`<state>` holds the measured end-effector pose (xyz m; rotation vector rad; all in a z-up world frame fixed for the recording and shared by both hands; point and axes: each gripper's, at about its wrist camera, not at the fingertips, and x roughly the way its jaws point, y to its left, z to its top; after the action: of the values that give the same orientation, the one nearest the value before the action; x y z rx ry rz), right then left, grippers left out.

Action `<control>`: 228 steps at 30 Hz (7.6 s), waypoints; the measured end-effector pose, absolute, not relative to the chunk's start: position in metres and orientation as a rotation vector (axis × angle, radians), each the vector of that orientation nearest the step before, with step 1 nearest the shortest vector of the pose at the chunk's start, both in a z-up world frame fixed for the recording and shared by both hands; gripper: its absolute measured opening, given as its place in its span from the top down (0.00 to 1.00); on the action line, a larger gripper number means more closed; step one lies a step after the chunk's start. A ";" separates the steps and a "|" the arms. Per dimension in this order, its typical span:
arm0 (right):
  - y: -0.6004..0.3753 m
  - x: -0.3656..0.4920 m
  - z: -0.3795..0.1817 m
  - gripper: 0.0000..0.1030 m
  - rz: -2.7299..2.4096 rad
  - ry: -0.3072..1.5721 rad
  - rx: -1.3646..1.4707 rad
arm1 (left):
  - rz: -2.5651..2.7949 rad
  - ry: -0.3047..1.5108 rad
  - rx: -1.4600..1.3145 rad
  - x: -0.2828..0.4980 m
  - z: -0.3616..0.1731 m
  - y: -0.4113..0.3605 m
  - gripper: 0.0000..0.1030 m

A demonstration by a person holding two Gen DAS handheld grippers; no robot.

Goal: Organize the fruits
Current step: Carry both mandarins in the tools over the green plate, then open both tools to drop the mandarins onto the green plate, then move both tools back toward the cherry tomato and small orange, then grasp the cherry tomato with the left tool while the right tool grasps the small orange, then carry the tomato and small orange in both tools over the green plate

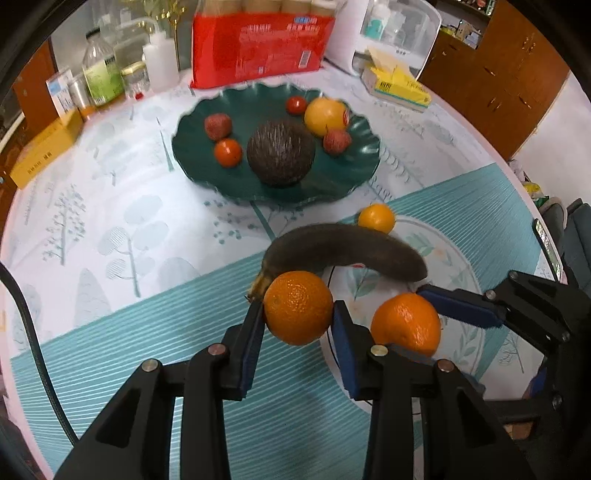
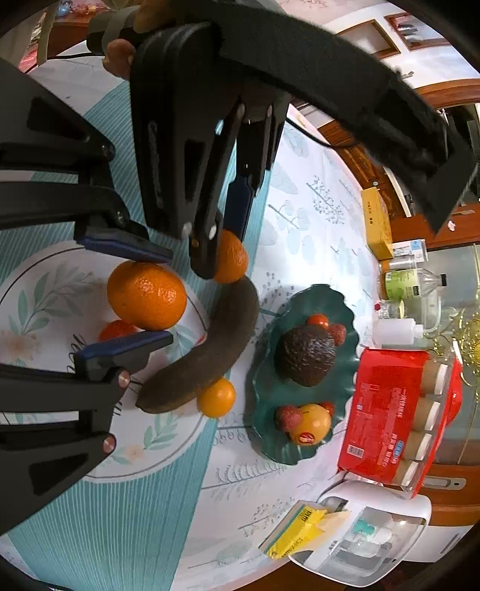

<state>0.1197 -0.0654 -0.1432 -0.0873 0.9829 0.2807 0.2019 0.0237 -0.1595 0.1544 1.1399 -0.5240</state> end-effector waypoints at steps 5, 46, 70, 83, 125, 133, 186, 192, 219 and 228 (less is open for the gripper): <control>-0.070 0.123 -0.119 0.63 0.278 0.957 -0.080 | -0.532 1.091 0.171 0.199 -0.121 0.026 0.66; -0.136 0.360 -0.119 0.63 0.310 0.999 -0.051 | -0.262 1.130 0.017 0.434 -0.138 -0.022 0.66; -0.131 0.369 -0.154 0.58 0.307 1.005 -0.101 | -0.285 1.148 0.041 0.429 -0.160 -0.026 0.23; -0.136 0.352 -0.131 0.56 0.282 0.968 -0.092 | -0.295 1.113 0.049 0.397 -0.128 -0.024 0.15; -0.184 0.171 -0.107 0.55 0.124 0.923 0.036 | -0.388 1.031 0.078 0.183 -0.115 -0.031 0.10; -0.205 0.161 -0.146 0.55 0.084 1.012 0.139 | -0.410 1.111 0.078 0.159 -0.168 -0.046 0.11; -0.157 0.207 -0.168 0.65 0.271 1.086 0.200 | -0.345 1.123 0.000 0.162 -0.177 -0.028 0.70; -0.157 0.192 -0.148 0.65 0.278 1.049 0.140 | -0.344 1.122 0.005 0.163 -0.155 -0.023 0.70; -0.136 0.309 -0.004 0.64 0.257 0.745 -0.110 | -0.236 0.866 0.067 0.350 -0.005 -0.008 0.70; -0.125 0.336 -0.080 0.64 0.258 0.908 -0.136 | -0.220 1.006 0.070 0.395 -0.081 -0.017 0.70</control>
<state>0.3359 -0.1248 -0.0795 -0.1365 0.9085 0.2578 0.3945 -0.0169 -0.0810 0.0697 1.0058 -0.2196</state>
